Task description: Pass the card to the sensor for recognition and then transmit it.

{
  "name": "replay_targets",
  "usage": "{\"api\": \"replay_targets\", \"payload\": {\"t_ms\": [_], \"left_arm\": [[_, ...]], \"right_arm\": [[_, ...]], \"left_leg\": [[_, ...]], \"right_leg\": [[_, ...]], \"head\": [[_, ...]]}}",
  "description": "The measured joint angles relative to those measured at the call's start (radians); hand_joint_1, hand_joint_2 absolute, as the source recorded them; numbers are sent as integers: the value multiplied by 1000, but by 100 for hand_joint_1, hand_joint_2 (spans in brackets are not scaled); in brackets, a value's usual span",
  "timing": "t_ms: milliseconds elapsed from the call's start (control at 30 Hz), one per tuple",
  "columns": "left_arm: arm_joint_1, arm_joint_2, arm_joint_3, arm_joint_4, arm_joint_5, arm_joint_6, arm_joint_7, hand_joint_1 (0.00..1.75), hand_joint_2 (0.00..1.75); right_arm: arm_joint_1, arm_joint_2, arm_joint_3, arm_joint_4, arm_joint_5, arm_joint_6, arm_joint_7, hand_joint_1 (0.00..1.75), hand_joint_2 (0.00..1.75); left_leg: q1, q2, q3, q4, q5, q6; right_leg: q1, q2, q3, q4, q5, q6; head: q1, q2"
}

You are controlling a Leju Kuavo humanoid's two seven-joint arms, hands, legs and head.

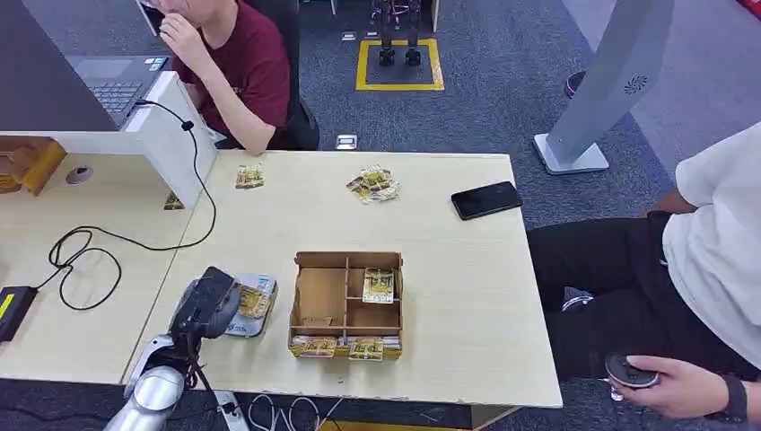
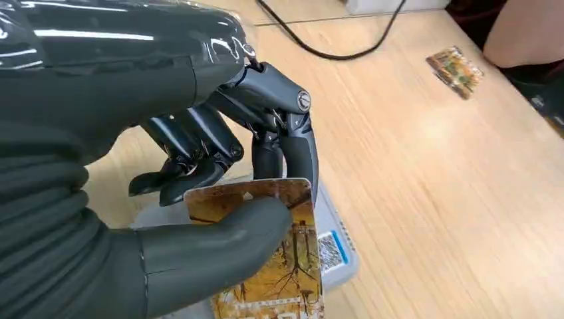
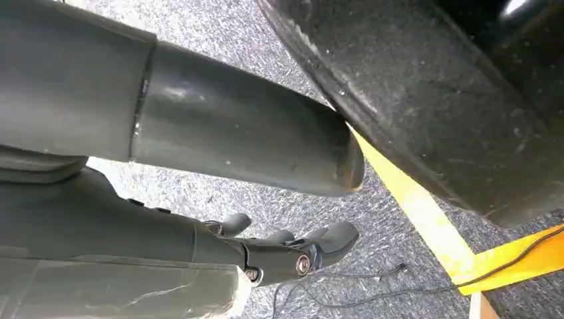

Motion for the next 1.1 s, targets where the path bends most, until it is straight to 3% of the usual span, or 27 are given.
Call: {"api": "replay_targets", "payload": {"t_ms": [600, 1100], "left_arm": [[-21, 11, 72, 150, -70, 59, 12, 175, 175], [-22, -3, 86, 201, -117, 68, 11, 175, 175]], "right_arm": [[-1, 0, 0, -2, 19, 11, 14, 0, 0], [-2, 0, 1, -4, 21, 20, 25, 0, 0]], "left_leg": [[0, 0, 0, 0, 0, 0], [0, -1, 0, 0, 0, 0]], "right_leg": [[0, 0, 0, 0, 0, 0], [0, 0, 1, 0, 0, 0]], "head": [[0, 0], [0, 0]]}}
